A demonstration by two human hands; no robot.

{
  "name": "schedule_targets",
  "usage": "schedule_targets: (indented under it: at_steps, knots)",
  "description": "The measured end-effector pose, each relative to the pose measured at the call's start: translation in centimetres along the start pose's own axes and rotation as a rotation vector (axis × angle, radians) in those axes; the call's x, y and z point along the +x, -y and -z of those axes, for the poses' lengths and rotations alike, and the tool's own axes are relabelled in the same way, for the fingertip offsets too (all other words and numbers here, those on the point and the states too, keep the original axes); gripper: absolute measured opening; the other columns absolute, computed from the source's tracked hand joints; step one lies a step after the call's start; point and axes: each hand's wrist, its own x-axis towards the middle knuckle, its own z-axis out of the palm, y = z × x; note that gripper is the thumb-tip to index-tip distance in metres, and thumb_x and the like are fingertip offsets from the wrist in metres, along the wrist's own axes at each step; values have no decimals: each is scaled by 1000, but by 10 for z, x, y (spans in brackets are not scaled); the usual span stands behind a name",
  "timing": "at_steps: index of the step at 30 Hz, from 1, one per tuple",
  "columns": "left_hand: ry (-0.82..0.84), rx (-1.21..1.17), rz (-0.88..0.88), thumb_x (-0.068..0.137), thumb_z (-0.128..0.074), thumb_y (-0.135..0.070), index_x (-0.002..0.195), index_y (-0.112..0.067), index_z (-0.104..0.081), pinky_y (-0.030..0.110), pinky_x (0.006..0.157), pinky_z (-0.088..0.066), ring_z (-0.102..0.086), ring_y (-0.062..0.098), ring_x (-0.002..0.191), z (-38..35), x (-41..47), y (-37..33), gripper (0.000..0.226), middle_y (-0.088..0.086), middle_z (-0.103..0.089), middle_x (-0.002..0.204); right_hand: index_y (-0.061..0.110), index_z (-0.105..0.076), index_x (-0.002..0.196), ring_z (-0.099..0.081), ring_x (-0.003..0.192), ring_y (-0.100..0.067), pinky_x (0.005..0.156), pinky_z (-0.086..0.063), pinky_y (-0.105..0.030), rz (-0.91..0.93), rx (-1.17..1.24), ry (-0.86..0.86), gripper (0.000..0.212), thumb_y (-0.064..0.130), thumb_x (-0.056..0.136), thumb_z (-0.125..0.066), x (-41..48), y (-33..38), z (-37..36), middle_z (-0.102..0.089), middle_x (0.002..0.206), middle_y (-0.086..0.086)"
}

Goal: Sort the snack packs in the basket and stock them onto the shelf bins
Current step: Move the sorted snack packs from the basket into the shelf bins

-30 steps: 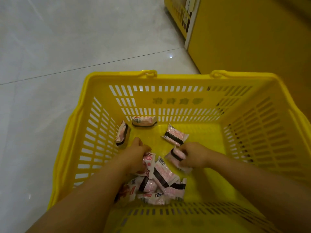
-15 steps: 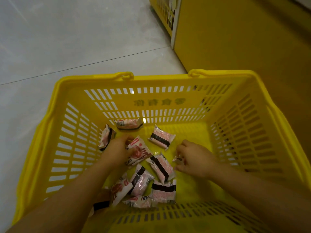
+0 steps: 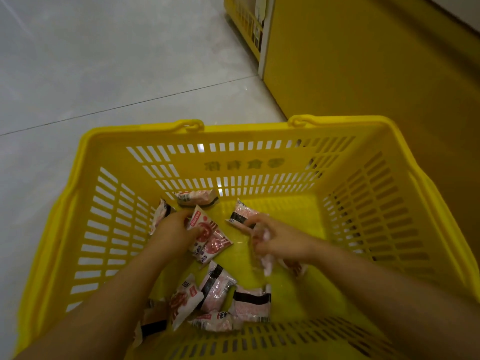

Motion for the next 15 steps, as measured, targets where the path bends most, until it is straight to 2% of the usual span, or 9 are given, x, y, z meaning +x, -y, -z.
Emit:
schedule_targets:
  at_steps: [2, 3, 5, 7, 9, 11, 12, 14, 15]
  knots:
    - [12, -23, 2, 93, -62, -20, 132, -13, -52, 29, 79, -51, -61, 19, 99, 2, -1, -3, 42, 7, -62, 123, 38, -59, 108, -70, 81, -22, 65, -58, -31, -69, 160, -42, 44, 3, 81, -65, -4, -1, 25, -62, 106, -7]
    - [15, -26, 4, 93, -62, -20, 133, -12, -51, 33, 84, -52, -62, 21, 103, 2, -1, -4, 43, 7, -62, 124, 35, -62, 105, -71, 84, -27, 70, -59, -37, -104, 226, -43, 43, -1, 80, -64, -4, -3, 34, -63, 106, -13]
    - [16, -25, 12, 93, -62, -20, 134, -13, -51, 33, 85, -51, -61, 21, 104, 4, -1, -5, 43, 7, -61, 125, 28, -63, 108, -69, 91, -35, 82, -56, -49, -147, 295, -44, 46, -8, 80, -62, -3, -7, 44, -65, 107, -19]
    - [17, -30, 22, 93, -61, -20, 134, -13, -50, 30, 81, -50, -61, 19, 100, 4, -1, -5, 43, 7, -61, 124, 24, -62, 113, -69, 92, -34, 85, -55, -50, -160, 321, -88, 51, -13, 79, -61, -1, -8, 46, -65, 109, -19]
    - [17, -34, 26, 94, -60, -19, 134, -12, -50, 31, 81, -51, -61, 20, 99, 5, -1, -6, 42, 8, -62, 124, 25, -59, 118, -68, 86, -29, 72, -58, -39, -159, 311, -124, 58, -16, 77, -61, -1, -7, 49, -63, 110, -16]
    - [14, -43, 30, 94, -59, -17, 134, -11, -50, 33, 83, -52, -62, 23, 105, 7, 0, -7, 41, 9, -61, 125, 24, -55, 123, -66, 77, -26, 55, -55, -30, -175, 216, -124, 63, -15, 74, -65, -4, -6, 56, -59, 104, -14]
    - [13, -54, 31, 95, -58, -17, 134, -11, -50, 34, 84, -52, -61, 24, 107, 8, 0, -8, 40, 10, -61, 126, 22, -54, 121, -66, 79, -28, 58, -56, -32, -193, 160, -114, 61, -13, 73, -67, -6, -7, 59, -58, 103, -15]
    - [3, -81, 26, 96, -56, -16, 134, -11, -50, 36, 87, -52, -60, 26, 109, 11, 2, -9, 39, 10, -61, 126, 17, -53, 111, -67, 92, -36, 75, -58, -44, -247, 109, -87, 50, -10, 73, -71, -10, -11, 64, -59, 104, -18]
    - [-7, -101, 22, 96, -55, -16, 134, -11, -51, 38, 89, -52, -60, 26, 109, 13, 3, -9, 38, 11, -61, 126, 15, -53, 104, -66, 95, -37, 79, -56, -45, -276, 101, -82, 44, -9, 72, -72, -12, -13, 64, -61, 103, -18]
